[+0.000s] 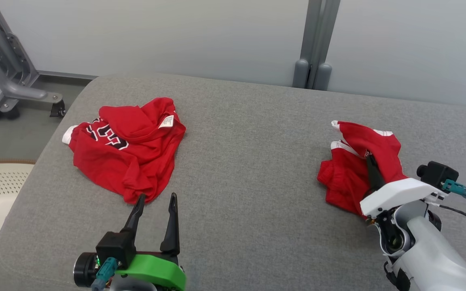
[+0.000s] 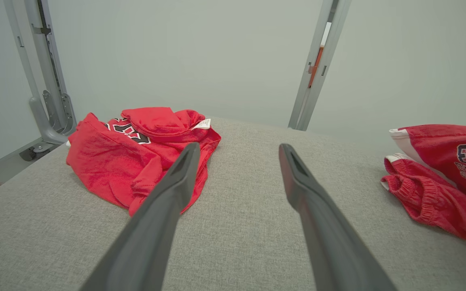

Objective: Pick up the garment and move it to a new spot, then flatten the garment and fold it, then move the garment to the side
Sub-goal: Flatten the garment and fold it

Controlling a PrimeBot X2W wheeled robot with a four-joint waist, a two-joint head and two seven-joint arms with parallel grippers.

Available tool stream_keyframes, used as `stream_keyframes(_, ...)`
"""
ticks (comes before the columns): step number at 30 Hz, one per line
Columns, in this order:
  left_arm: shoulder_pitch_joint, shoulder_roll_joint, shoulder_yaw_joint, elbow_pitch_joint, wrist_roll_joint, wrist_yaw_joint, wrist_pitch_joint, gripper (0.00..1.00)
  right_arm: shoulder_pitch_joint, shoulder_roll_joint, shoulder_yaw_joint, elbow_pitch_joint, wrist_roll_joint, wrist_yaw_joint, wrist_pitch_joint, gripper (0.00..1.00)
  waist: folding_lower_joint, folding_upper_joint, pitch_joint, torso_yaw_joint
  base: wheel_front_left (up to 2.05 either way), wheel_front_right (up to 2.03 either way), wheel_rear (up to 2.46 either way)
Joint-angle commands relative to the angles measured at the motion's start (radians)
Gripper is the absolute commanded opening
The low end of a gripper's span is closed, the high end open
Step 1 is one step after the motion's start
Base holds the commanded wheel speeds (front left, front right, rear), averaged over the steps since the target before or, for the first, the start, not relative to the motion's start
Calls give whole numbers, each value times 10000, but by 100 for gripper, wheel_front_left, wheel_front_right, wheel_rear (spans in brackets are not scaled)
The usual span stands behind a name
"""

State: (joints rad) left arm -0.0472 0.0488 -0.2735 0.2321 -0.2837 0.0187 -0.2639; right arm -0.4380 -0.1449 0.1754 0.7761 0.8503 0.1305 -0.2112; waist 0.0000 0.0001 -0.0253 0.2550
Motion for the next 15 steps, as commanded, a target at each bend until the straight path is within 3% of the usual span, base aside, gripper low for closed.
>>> stream_keyframes(1,53,35,2,31,93,-18,-5,100,76,-92,150,69,49,3,29,0,0,-1,9,140,0,0,0)
stream_keyframes(6,91,35,-13,66,91,-21,-5,100,-64,-144,617,333,149,3,-39,0,0,-1,40,346,0,0,0)
stream_keyframes(7,107,35,-16,69,92,-12,-5,100,-112,-175,734,390,116,2,-88,31,0,-1,49,383,0,0,0)
stream_keyframes(8,113,35,-19,69,91,-12,-5,100,-138,-161,851,421,113,3,-98,100,0,-1,55,409,0,0,0)
stream_keyframes(15,49,35,1,33,-262,64,-5,100,-319,-122,1944,519,-22,3,-86,100,0,-1,87,530,0,0,0)
